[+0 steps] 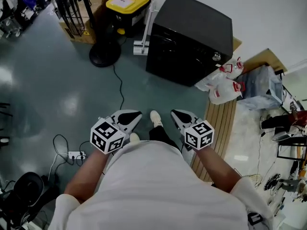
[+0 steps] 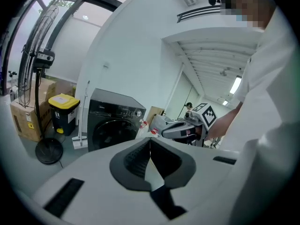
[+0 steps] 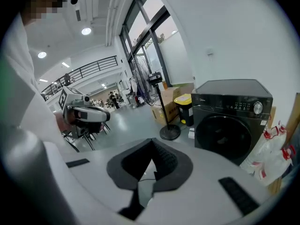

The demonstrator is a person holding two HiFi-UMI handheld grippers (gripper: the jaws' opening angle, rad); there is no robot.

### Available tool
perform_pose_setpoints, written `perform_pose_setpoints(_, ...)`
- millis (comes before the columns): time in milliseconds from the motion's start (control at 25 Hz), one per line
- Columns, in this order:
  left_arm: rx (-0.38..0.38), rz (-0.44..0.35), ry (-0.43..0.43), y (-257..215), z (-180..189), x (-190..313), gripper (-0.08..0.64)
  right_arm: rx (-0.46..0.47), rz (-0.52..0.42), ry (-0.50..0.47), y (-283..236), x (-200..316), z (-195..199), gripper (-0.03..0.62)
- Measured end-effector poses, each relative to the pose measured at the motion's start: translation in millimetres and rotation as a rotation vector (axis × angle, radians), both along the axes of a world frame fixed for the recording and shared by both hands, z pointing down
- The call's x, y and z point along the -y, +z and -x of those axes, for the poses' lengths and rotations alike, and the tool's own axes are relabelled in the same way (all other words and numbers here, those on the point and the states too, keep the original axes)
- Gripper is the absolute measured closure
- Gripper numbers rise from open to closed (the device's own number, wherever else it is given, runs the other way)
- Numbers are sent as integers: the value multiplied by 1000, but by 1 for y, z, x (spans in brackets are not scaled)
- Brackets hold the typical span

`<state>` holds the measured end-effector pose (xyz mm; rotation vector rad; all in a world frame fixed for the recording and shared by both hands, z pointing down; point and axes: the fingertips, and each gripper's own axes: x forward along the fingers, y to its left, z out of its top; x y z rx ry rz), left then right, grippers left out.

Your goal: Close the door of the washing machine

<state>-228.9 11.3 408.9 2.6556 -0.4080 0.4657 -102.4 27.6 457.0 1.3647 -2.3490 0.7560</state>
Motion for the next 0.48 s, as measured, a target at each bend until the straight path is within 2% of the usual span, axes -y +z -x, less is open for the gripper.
perform_pose_setpoints(480, 18, -2, -1, 10, 7, -7, 543, -2, -24, -16, -5, 0, 9, 584)
